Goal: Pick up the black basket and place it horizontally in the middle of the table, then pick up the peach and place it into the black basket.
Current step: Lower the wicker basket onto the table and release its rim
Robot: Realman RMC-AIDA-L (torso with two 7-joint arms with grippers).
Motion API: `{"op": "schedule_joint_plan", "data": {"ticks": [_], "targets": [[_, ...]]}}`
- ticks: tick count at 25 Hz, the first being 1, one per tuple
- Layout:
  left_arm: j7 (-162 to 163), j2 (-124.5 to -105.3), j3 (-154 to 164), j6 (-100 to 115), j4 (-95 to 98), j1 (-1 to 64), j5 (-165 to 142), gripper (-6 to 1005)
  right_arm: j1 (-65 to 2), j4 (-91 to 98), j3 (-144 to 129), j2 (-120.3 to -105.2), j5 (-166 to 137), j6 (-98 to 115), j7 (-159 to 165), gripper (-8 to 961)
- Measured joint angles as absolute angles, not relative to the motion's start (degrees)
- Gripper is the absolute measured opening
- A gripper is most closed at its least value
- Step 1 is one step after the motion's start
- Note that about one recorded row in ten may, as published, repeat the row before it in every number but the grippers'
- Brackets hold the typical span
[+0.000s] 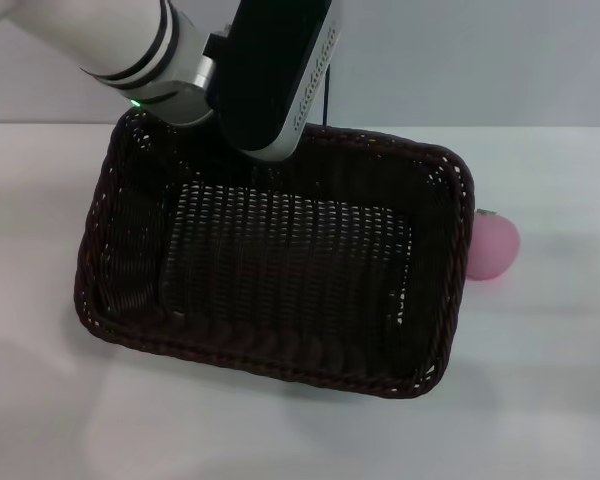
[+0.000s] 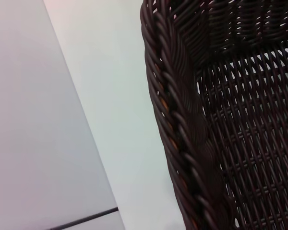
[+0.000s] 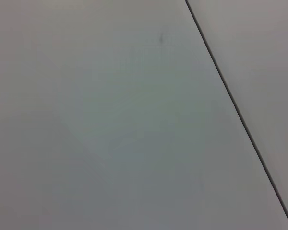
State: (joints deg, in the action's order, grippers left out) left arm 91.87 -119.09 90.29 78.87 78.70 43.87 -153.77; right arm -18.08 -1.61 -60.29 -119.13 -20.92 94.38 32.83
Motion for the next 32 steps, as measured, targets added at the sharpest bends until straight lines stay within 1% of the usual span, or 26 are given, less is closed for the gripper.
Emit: {"op": "schedule_joint_plan", "data": {"ticks": [14, 32], "targets": [[100.11, -118.97, 93.38, 78.23, 78.55, 41.44, -158.86, 241, -18.62, -1.32, -60.3, -119.09, -20.91, 93.08, 32.83, 568], [110.22, -119.09, 98.43, 77.58, 79.16, 41.34, -162.88, 298, -18.37, -1.23, -60.29, -119.09, -20.92, 92.96, 32.64, 562]]}}
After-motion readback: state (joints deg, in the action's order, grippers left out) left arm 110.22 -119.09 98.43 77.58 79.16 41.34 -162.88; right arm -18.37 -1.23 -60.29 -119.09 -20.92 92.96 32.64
